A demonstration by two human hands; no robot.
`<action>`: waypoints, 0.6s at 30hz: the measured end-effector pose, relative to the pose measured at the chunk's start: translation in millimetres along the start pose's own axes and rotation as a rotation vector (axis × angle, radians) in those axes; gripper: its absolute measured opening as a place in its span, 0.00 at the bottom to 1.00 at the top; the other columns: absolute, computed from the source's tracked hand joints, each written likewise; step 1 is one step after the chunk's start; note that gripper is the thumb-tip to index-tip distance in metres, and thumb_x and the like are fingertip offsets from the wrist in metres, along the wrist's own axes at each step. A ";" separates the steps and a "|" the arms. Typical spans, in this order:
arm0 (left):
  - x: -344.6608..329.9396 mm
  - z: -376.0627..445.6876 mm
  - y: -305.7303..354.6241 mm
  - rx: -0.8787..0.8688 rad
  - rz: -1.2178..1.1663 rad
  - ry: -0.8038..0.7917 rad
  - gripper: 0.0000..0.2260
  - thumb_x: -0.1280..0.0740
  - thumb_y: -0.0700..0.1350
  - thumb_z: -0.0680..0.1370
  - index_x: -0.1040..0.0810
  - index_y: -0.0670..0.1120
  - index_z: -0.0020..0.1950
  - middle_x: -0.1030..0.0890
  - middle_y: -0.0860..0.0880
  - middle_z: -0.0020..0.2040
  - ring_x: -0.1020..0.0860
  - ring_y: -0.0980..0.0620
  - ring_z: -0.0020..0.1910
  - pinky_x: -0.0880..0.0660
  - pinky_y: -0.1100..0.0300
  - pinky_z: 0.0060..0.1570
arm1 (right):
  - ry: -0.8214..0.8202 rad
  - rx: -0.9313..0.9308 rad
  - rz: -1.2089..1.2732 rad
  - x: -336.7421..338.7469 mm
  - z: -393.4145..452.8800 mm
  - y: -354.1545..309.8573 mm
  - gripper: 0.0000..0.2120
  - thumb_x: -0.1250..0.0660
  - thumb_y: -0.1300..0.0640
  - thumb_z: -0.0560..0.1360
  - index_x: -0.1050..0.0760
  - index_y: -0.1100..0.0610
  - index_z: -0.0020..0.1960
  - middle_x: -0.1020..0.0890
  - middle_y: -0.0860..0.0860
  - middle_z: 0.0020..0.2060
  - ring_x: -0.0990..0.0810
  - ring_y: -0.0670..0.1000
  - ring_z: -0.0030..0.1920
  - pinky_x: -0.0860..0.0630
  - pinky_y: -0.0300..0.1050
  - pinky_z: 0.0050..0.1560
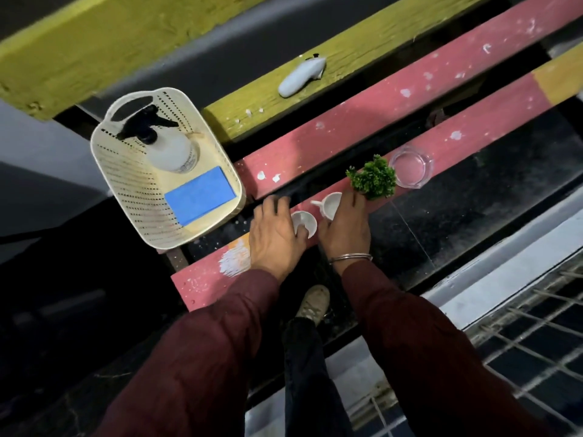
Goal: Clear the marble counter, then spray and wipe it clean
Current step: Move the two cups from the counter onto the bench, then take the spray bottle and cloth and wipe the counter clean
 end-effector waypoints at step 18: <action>171.5 22.0 -156.8 0.209 -0.385 0.363 0.20 0.28 0.39 0.75 0.24 0.39 0.66 0.25 0.40 0.62 0.25 0.39 0.63 0.29 0.50 0.62 | 0.037 0.415 0.099 -19.3 -3.1 -215.8 0.12 0.35 0.61 0.67 0.24 0.62 0.50 0.24 0.60 0.46 0.23 0.62 0.46 0.26 0.52 0.43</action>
Point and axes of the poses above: each hand's wrist, its own z-axis towards the middle knuckle, its own x-axis out of the back of the hand, y = z × x, the point moved 6 cm from there along z, towards the middle knuckle
